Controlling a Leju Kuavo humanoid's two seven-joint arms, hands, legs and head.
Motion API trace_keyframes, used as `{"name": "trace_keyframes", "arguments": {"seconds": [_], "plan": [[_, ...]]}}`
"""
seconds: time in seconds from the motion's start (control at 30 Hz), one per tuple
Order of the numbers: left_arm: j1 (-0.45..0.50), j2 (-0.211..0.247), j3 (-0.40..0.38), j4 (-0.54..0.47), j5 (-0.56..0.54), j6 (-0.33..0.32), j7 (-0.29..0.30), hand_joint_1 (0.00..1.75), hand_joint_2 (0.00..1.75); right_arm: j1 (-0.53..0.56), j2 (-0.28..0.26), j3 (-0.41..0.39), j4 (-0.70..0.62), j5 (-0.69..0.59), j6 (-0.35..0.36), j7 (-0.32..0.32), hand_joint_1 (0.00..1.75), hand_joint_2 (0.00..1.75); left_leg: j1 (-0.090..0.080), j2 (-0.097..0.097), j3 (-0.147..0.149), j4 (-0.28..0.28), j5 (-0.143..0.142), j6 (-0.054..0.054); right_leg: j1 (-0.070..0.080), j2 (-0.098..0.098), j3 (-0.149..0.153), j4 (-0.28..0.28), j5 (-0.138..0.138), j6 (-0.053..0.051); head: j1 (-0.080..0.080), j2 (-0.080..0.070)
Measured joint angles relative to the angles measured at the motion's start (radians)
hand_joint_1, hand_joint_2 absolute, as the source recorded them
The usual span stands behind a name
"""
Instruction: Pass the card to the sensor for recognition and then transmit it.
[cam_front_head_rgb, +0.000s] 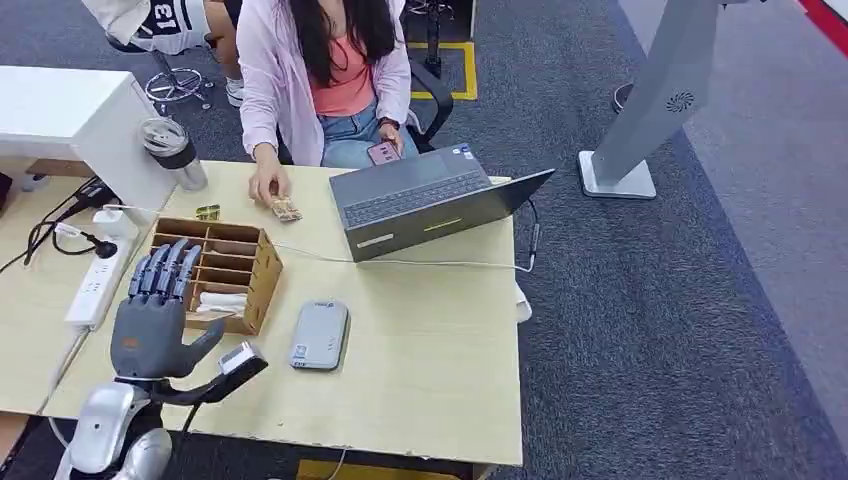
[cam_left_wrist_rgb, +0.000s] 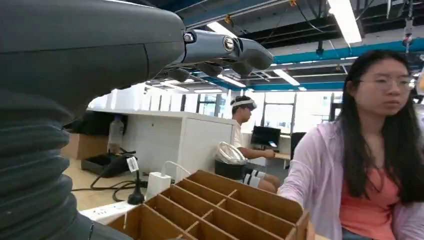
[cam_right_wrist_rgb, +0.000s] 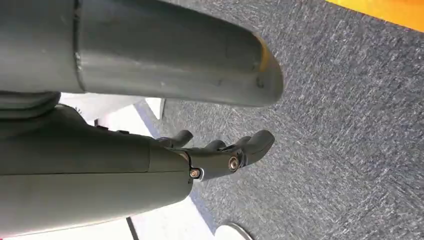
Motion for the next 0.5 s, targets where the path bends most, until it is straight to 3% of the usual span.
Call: {"name": "trace_keyframes", "arguments": {"seconds": [0.5], "plan": [[0.116,-0.005,-0.006,-0.082,-0.021,-0.026,0.006,0.0,1.75,0.002,0.001,-0.019,0.0,0.0,-0.001,-0.002,0.0,0.0,0.0,0.0,0.0,0.0,0.0,0.0,0.0,0.0,0.0,0.0,0.0,0.0,0.0,0.0]]}}
